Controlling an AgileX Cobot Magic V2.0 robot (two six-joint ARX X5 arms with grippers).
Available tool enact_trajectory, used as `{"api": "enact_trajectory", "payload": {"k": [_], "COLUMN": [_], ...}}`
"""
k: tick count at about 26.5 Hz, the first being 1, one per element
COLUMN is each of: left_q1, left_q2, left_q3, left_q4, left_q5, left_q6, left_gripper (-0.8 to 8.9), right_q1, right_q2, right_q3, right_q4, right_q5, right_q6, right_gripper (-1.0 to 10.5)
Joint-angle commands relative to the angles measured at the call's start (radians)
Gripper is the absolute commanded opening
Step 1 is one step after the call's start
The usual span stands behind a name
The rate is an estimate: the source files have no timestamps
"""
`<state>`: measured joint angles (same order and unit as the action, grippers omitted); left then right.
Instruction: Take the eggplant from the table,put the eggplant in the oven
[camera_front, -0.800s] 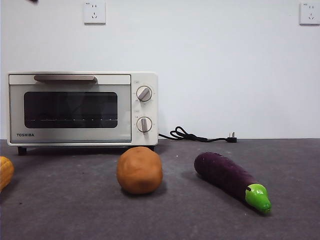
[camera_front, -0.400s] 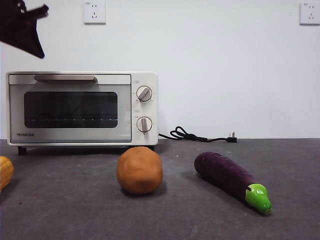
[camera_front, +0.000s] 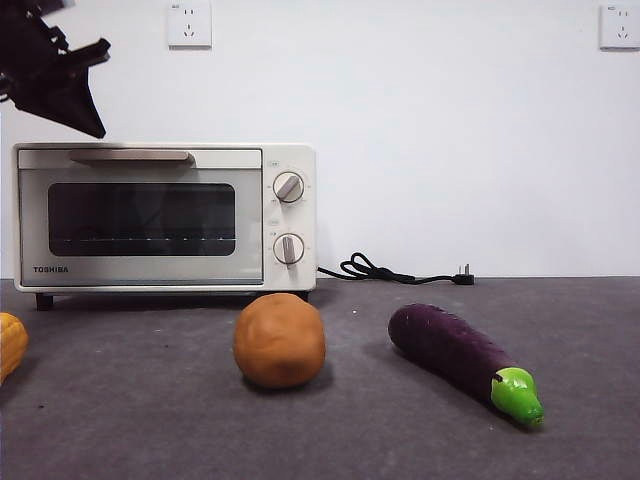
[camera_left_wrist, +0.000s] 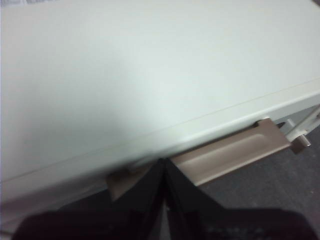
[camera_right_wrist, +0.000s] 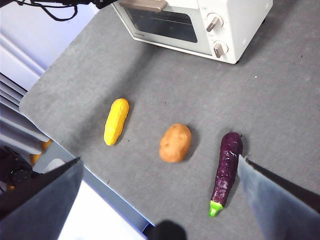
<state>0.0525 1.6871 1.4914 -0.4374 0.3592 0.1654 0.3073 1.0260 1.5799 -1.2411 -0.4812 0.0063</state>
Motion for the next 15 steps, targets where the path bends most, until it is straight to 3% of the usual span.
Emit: {"api": "enact_trajectory", "payload": {"k": [1, 15], "left_q1": [0.003, -0.013], "left_q2": [0.019, 0.098], "left_q3": [0.002, 0.002], "left_q4": [0.013, -0.054], "left_q5": [0.007, 0.022], "left_q6": [0.018, 0.030], "left_gripper": [-0.06, -0.06], "right_q1": [0.002, 0.002], "right_q2": [0.005, 0.005], "right_q3": [0.001, 0.002], "right_q4": [-0.003, -0.008], "right_q5": [-0.001, -0.001], "right_q6": [-0.011, -0.011], "right_gripper": [5.7, 5.7]}}
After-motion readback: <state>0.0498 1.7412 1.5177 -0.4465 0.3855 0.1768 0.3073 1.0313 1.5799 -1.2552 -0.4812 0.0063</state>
